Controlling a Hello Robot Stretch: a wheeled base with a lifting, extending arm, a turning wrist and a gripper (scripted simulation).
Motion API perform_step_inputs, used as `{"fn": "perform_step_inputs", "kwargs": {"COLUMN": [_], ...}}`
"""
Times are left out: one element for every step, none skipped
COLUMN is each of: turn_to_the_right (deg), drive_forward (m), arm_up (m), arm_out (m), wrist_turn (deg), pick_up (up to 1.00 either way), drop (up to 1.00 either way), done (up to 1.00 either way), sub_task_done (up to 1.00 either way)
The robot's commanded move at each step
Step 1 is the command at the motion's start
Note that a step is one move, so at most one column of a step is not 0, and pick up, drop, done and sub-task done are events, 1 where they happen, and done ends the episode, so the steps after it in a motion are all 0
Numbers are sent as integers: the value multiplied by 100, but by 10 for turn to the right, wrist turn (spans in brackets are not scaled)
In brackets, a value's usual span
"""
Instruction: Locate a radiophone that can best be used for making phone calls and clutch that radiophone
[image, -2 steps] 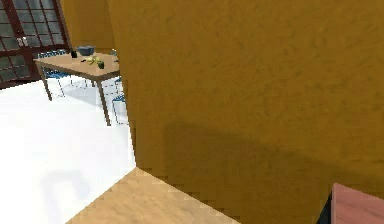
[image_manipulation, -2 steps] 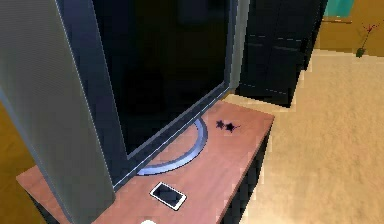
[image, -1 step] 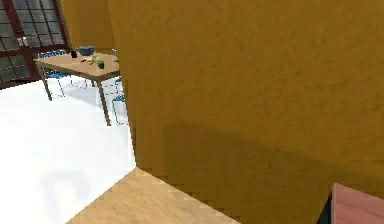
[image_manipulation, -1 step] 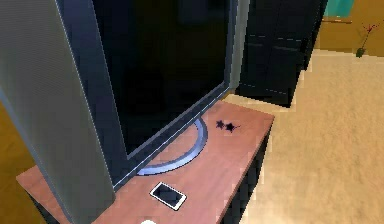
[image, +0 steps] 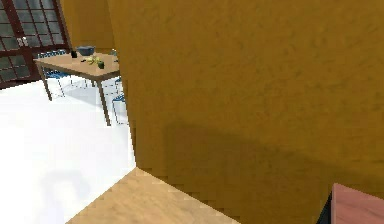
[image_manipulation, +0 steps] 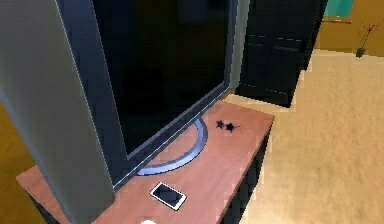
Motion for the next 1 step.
{"fn": "perform_step_inputs", "kwargs": {"turn_to_the_right": [0], "drive_forward": [0], "arm_up": [0], "arm_out": [20], "wrist_turn": [0], "pick_up": [0], "drop": [0], "done": [0], "sub_task_done": [0]}}
